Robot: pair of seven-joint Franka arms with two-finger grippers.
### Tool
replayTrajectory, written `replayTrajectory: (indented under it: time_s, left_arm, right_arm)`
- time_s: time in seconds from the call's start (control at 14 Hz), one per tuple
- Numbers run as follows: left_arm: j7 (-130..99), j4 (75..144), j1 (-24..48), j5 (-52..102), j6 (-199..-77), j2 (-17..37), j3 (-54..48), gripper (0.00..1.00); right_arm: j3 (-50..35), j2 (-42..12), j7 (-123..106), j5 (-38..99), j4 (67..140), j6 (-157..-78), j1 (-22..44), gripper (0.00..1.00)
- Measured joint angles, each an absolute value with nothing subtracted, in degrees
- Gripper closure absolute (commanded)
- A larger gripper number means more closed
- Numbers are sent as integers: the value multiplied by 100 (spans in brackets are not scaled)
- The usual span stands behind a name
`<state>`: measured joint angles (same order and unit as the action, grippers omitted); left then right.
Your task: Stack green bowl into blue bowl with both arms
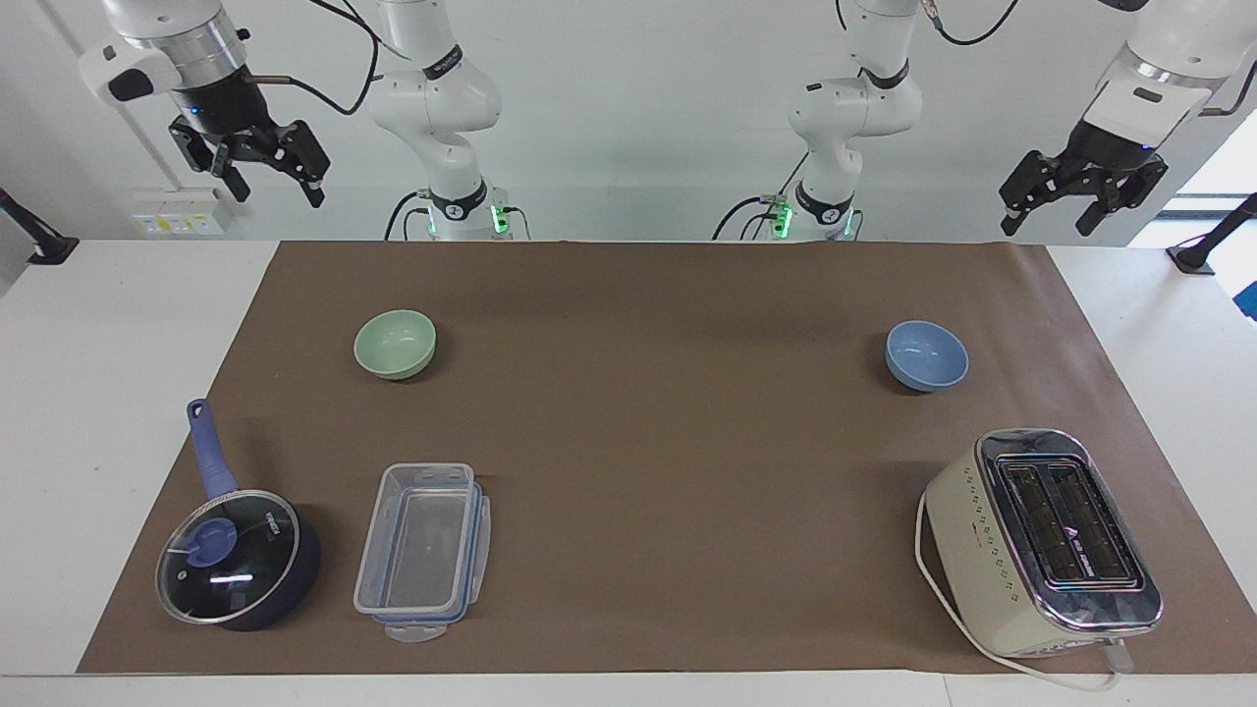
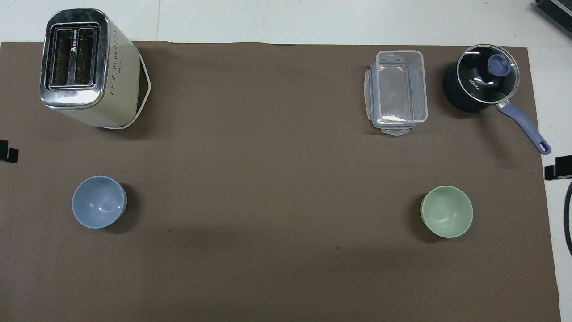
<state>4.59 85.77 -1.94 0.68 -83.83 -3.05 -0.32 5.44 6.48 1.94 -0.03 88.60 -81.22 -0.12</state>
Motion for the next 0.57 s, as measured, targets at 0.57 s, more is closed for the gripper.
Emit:
replayTrajectory:
  time_s: [0.57]
  left_arm:
    - [459,8577,-194,68,-8383,-305,-35,0]
  right_arm:
    - [541,819,157,-129,9139,-8335,-10,0]
